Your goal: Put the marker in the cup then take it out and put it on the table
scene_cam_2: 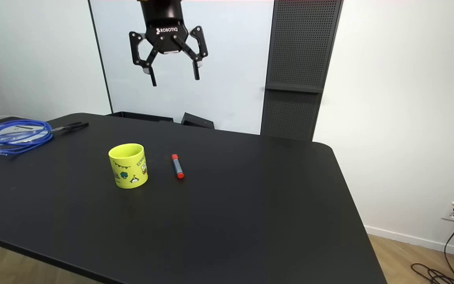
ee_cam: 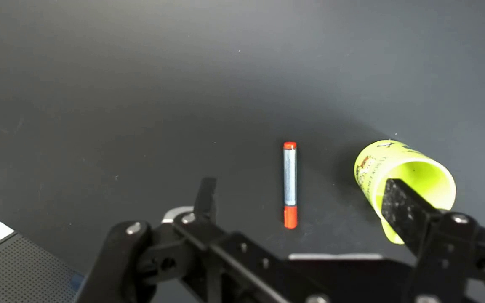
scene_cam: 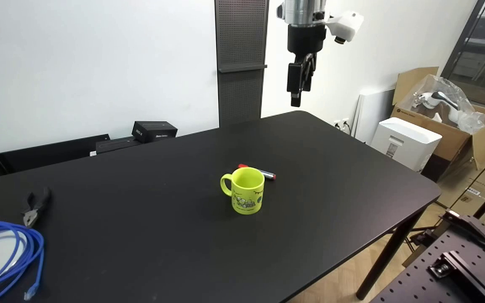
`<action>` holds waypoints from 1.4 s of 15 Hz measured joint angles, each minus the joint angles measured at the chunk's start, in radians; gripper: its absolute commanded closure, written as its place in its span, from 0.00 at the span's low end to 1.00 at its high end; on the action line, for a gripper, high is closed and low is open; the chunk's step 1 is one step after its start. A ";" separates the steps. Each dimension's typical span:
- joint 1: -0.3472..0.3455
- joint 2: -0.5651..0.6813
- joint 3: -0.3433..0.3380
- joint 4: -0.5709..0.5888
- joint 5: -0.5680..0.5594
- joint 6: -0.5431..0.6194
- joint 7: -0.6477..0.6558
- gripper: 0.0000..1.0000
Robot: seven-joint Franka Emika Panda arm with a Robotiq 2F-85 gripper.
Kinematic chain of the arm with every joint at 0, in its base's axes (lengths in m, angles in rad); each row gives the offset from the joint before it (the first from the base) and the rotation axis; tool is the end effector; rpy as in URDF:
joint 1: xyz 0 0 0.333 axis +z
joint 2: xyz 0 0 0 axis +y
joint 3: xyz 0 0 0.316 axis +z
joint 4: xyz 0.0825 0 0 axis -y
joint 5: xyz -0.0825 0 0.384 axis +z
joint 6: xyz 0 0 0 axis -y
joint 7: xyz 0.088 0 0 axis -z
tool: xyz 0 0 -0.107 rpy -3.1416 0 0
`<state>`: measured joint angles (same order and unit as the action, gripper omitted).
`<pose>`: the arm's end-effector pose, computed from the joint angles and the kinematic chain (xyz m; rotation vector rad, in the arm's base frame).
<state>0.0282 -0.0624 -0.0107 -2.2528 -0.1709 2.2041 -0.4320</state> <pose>0.5129 0.0031 0.3923 2.8911 0.8155 -0.0225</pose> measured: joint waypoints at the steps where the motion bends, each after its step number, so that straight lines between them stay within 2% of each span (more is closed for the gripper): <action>1: 0.000 0.015 0.004 0.001 -0.009 0.033 0.007 0.00; 7: 0.006 0.166 0.033 0.011 -0.007 0.354 0.094 0.00; 10: 0.010 0.239 0.041 0.030 -0.007 0.475 0.138 0.00; 14: 0.012 0.315 0.046 0.068 -0.006 0.537 0.144 0.00; 21: 0.010 0.411 0.063 0.121 0.000 0.527 0.138 0.00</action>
<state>0.0378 0.3482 0.0520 -2.1319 -0.1706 2.7307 -0.2941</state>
